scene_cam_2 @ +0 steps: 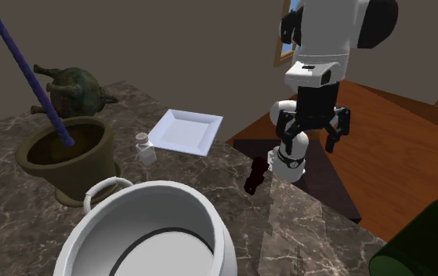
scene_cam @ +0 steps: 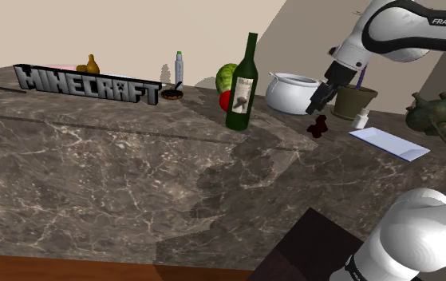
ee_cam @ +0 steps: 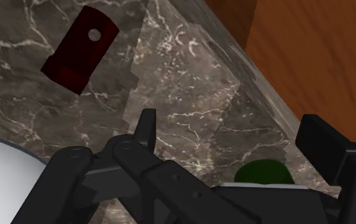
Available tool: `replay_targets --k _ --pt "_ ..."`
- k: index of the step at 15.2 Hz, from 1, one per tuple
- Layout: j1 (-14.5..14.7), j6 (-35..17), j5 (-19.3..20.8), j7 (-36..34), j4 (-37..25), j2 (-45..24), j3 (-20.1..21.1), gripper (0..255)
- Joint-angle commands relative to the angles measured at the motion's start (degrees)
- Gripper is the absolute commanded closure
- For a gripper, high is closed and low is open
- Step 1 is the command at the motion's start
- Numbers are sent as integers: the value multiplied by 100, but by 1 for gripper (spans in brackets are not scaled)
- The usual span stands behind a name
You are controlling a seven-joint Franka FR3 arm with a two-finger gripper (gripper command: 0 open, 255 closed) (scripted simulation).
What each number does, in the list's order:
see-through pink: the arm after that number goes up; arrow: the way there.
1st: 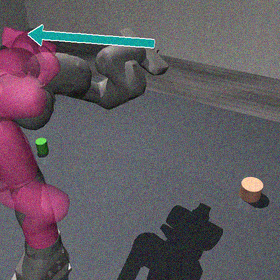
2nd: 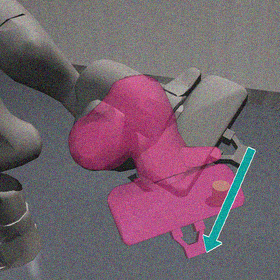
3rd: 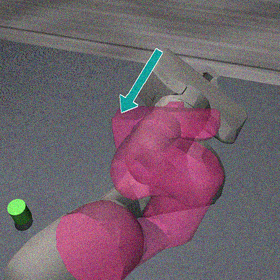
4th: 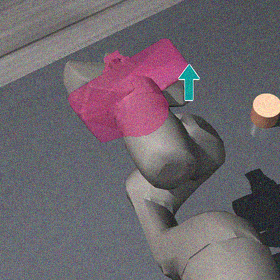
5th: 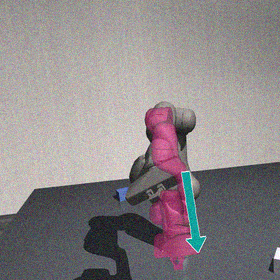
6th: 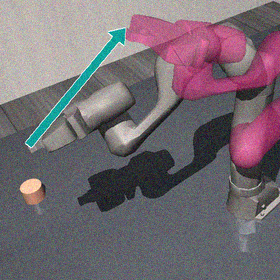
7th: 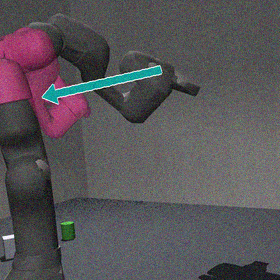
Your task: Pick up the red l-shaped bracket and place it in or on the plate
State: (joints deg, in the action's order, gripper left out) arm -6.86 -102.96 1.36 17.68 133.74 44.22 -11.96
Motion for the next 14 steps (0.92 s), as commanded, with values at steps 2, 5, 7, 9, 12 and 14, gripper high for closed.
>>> replay_targets --k 2,5,7,9,12,14 --pt "-157 -215 167 256 34 -72 -336 0" --pt "-287 -443 304 514 0 -218 -689 0" --pt "-361 -596 377 689 -47 -338 -929 0" --pt "-389 -746 408 770 -9 -412 -1051 0" --pt "-380 -987 412 773 182 -462 -1080 0" --pt "-372 -1149 414 777 304 -503 -1101 0"
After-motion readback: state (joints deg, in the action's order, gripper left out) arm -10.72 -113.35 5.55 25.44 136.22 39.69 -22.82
